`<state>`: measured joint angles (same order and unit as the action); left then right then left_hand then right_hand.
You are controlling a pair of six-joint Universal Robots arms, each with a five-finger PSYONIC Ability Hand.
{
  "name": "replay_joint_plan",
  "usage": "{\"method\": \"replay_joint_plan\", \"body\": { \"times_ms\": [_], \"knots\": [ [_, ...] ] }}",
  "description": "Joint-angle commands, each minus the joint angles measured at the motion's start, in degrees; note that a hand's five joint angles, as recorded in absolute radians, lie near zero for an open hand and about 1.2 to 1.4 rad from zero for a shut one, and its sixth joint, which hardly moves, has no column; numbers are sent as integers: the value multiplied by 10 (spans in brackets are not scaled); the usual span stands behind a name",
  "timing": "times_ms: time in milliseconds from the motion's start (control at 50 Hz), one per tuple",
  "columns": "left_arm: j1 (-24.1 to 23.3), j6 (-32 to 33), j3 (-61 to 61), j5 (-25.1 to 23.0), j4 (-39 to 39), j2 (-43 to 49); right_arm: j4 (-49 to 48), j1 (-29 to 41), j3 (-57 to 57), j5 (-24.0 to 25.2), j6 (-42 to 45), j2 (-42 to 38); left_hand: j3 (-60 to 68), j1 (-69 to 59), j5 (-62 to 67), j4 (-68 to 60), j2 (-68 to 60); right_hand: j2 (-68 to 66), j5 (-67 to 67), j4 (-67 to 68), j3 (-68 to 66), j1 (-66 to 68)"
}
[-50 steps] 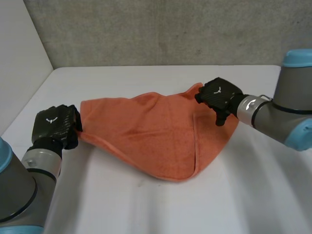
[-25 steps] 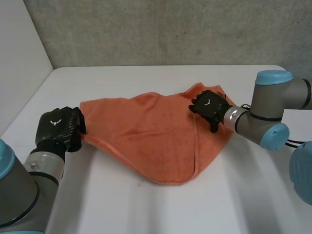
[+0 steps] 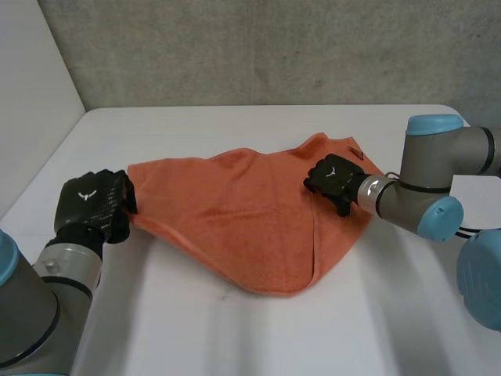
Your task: Fold the laundry
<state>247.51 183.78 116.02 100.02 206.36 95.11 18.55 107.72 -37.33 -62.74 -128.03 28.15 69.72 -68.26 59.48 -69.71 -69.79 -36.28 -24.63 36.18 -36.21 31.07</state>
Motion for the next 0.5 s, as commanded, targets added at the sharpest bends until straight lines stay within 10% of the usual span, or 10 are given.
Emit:
{"method": "replay_joint_plan", "body": {
  "times_ms": [20, 140, 500],
  "knots": [
    [0, 0, 1, 0, -1, -2, 6, -1, 0, 3, 4, 1, 103, -117, 105, -103, -102, -153, -170, 154, -154, 205],
    [0, 0, 3, -1, -1, -5, 11, -3, 0, -1, 3, 15, 103, -117, 105, -103, -102, -436, -453, 437, -437, 489],
    [0, 0, 2, 1, -1, -10, 4, -19, -60, -47, -42, 94, 103, -117, 105, -103, -102, -437, -454, 438, -438, 489]
  ]
}}
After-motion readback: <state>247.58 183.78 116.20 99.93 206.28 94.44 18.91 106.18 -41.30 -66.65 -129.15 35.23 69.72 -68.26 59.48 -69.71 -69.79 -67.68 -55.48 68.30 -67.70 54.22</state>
